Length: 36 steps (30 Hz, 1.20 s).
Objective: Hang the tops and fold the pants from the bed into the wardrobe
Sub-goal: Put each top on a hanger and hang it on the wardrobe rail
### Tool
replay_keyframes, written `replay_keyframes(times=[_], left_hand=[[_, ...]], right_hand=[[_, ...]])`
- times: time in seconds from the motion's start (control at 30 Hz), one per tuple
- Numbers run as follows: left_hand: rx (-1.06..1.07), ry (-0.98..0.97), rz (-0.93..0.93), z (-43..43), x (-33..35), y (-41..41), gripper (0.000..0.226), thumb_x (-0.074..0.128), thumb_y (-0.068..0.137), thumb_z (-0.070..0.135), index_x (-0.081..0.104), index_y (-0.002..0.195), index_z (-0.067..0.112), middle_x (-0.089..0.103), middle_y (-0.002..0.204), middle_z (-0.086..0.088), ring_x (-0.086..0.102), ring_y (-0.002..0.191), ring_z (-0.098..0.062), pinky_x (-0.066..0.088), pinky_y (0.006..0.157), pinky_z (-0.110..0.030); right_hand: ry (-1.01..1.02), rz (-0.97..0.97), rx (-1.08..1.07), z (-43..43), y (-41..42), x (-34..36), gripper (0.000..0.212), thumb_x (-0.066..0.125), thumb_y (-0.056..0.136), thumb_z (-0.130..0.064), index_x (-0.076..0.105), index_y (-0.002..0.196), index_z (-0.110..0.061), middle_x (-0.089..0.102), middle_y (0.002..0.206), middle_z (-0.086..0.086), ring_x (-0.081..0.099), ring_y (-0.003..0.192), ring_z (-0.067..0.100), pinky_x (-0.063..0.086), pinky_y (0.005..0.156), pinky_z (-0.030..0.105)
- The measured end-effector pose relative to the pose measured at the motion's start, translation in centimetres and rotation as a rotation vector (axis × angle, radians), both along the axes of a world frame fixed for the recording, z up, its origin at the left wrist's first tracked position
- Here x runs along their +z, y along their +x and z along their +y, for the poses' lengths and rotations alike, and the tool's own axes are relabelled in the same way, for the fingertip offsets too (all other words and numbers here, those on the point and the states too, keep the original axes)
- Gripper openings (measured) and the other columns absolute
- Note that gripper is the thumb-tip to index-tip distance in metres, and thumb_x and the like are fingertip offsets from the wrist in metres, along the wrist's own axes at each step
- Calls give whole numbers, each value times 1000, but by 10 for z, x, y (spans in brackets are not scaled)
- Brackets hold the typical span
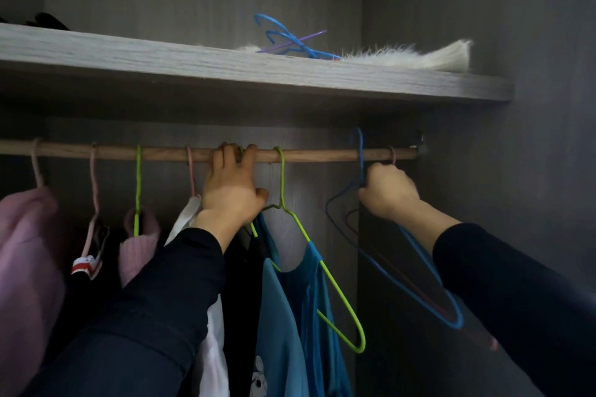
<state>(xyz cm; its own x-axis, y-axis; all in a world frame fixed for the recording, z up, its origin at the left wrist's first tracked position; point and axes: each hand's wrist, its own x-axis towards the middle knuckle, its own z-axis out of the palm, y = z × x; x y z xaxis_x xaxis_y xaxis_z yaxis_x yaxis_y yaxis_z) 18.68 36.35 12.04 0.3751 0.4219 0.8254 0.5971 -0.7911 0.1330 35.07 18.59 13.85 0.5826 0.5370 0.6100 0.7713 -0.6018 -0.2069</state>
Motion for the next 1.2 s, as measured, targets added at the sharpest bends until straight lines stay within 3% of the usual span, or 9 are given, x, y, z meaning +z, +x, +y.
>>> replay_keyframes(times=[0.13,0.27,0.4,0.5,0.7,0.83,0.93,1.03,1.2], left_hand=[[10,5,18,1,0,1,81,66,79,36,24,147,21,27,139,-13,21,131,-32,27,106,-41],[6,7,18,3,-1,1,83,67,78,40,24,146,22,26,141,-14,19,134,-33,25,107,-41],[-25,-48,38,0,1,-1,86,66,80,43,21,149,23,19,151,-15,9,142,-32,18,114,-42],[-100,-147,11,-14,1,-5,79,64,84,40,23,149,25,9,158,-15,1,147,-31,10,118,-41],[-231,-54,-171,-89,-29,-6,59,62,85,27,42,138,11,36,143,-20,29,134,-37,16,115,-43],[-372,-77,-216,-135,-50,5,48,61,83,15,50,129,8,45,136,-16,35,132,-35,14,118,-45],[-459,-119,-262,-185,-74,12,41,58,84,11,53,124,6,50,129,-17,41,127,-35,26,112,-49],[-543,-260,-366,-255,-105,11,37,54,87,9,53,124,7,51,128,-13,45,121,-30,38,99,-40],[-665,-449,-431,-399,-162,8,34,49,87,6,55,120,4,53,123,-17,45,116,-31,34,96,-35]], right_hand=[[87,121,98,8,-8,-5,28,51,88,-16,59,111,-2,61,118,23,58,110,41,48,85,39],[130,117,148,9,-10,-20,24,50,92,-18,62,110,-7,65,112,18,61,104,39,51,84,41],[205,56,158,-1,-17,-27,16,48,95,-21,60,100,-11,67,103,17,62,97,39,43,71,34],[267,90,204,-15,-28,-31,14,50,93,-22,61,91,-13,68,94,16,63,91,37,47,71,36],[211,151,219,-65,-59,-56,16,54,89,-25,63,86,-12,68,87,12,62,89,35,51,75,36],[153,220,226,-128,-75,-80,17,54,92,-23,61,83,-11,67,81,10,61,78,27,44,66,29],[131,267,249,-195,-90,-98,20,52,96,-20,59,79,-11,60,67,-1,52,61,15,36,57,27],[159,328,281,-275,-106,-114,19,52,97,-23,57,82,-14,50,60,-8,49,54,10,42,52,25],[160,458,262,-433,-120,-152,13,53,98,-21,62,96,-12,54,57,-2,50,41,8,41,39,19]])
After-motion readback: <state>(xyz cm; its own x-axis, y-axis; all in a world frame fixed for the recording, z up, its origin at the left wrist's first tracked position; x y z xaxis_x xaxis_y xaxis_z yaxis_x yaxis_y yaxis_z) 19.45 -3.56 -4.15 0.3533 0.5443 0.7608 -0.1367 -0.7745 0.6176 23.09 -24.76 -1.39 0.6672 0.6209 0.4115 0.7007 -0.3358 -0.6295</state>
